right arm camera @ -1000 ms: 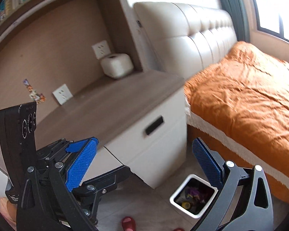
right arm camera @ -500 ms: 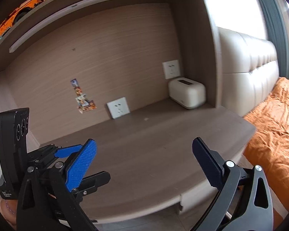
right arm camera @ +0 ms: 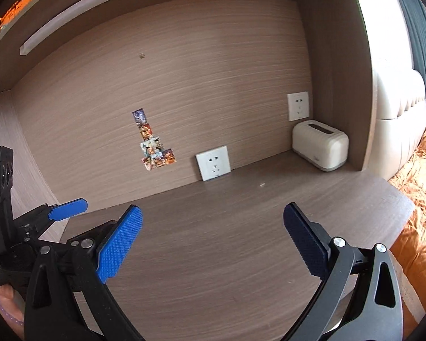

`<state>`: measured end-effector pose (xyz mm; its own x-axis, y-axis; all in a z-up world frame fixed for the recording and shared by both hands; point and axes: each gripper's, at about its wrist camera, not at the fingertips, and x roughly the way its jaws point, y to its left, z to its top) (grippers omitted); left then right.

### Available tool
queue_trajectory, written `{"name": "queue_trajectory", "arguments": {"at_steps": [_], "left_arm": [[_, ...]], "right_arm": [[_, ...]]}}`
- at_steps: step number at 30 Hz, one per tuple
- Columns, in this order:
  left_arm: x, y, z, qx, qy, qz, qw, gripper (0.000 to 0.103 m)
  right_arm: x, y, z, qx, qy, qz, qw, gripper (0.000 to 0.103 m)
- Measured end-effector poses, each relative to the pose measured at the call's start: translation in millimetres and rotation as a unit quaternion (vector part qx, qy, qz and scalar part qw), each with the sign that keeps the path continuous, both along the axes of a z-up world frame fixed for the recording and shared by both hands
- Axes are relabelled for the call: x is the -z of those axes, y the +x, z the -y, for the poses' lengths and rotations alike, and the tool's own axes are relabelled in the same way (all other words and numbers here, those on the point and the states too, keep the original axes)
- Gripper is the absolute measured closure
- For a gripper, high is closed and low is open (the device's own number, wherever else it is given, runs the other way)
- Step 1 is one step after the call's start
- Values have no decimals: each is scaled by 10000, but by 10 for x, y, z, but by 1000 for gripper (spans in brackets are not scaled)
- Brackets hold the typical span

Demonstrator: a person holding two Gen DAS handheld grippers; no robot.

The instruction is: Collect trash

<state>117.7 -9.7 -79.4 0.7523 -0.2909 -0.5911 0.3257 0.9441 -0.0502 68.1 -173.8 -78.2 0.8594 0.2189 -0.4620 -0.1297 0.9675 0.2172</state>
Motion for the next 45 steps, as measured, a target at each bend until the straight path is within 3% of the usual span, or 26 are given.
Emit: {"name": "queue_trajectory", "arguments": {"at_steps": [5, 16, 29, 37, 45], "left_arm": [[-49, 91, -169, -78, -129, -58, 9999, 5], [-56, 144, -297, -48, -200, -79, 9998, 5], [-44, 164, -416, -77, -256, 4, 9996, 5], [-69, 192, -491, 7, -505, -16, 9987, 5], [-62, 225, -463, 23, -366, 26, 9993, 5]], "right_arm": [[-68, 25, -164, 65, -248, 164, 9995, 4], [-138, 60, -237, 145, -251, 297, 9991, 4], [-112, 42, -304, 129, -266, 188, 9994, 4], [-89, 41, -313, 140, -248, 101, 9995, 4], [-91, 56, -313, 149, -236, 133, 9995, 4]]}}
